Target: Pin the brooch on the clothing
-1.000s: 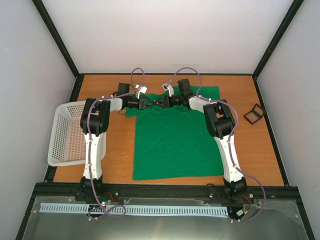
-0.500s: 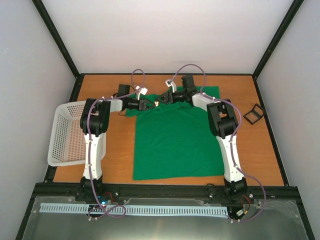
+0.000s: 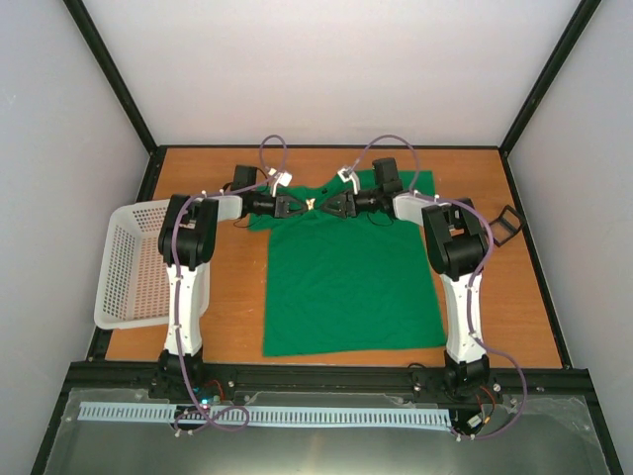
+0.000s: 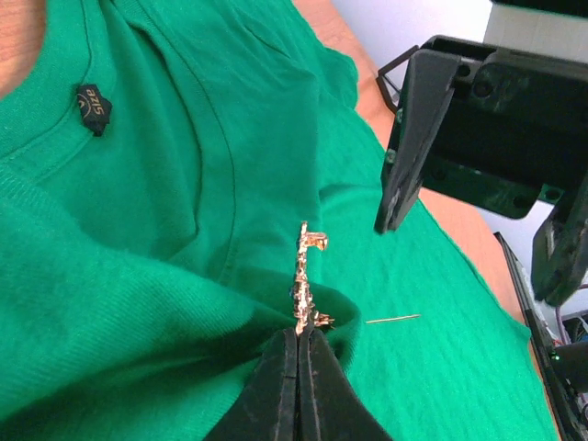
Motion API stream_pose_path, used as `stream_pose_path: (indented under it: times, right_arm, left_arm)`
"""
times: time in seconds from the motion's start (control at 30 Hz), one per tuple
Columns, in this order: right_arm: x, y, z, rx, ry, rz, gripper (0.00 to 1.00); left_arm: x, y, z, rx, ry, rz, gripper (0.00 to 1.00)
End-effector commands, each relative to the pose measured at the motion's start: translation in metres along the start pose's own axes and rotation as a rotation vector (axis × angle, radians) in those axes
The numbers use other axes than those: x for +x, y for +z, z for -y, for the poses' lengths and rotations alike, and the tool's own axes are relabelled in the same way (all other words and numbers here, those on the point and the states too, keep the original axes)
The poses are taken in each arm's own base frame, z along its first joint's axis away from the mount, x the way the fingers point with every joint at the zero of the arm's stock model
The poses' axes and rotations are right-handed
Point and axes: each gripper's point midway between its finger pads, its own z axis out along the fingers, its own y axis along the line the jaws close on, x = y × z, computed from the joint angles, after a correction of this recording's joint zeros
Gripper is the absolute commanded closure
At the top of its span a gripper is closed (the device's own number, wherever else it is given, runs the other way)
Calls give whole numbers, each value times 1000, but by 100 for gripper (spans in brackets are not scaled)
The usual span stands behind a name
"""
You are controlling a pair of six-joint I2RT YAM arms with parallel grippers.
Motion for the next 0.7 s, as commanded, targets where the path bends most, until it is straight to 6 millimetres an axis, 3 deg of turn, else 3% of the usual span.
stream_pose_path:
  times: [0.0,0.17,0.4,0.47,0.57,0.67]
  right_arm:
    - [-1,13,-6,-32,-72,1,47]
    - [8,23,11,-28,15,-27,60]
    - [14,24,11,-34,19,-27,60]
    - [15,23,14,-20,22,-33,57]
    - [11,19,9,-6,-7,-32,44]
    - [12,11,2,48,-142,-71,39]
  left_arm:
    - [-20,-4,16,38,67,19,99]
    - [-24,-5,19,52,67,26,99]
    - [-22,-5,19,50,68,19,99]
    - [-21,-5,19,50,68,17,99]
    - [-18,-4,17,43,70,12,99]
    - [-16,-5,14,30,76,7,99]
